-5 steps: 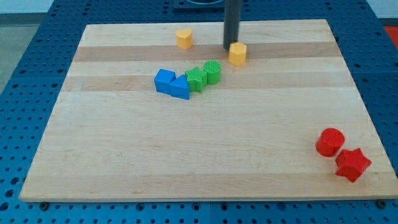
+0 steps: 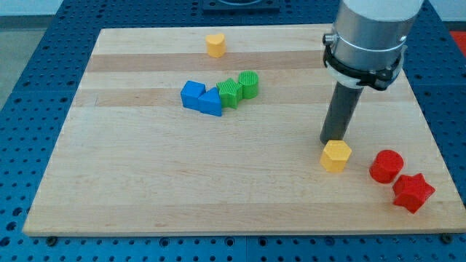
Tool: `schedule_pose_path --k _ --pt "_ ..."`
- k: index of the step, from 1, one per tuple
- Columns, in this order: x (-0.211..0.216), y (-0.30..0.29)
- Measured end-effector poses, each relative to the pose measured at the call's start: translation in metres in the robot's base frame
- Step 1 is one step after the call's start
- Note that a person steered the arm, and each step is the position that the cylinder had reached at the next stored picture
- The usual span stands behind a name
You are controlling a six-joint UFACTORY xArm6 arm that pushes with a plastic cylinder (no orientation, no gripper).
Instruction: Push yellow hexagon to red circle
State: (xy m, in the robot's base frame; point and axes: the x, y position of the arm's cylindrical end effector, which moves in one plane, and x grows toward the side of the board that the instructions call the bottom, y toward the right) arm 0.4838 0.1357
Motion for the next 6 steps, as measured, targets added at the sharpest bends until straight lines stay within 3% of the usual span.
schedule_pose_path --k 2,6 --pt "0.022 -0.039" --pt "0.04 0.03"
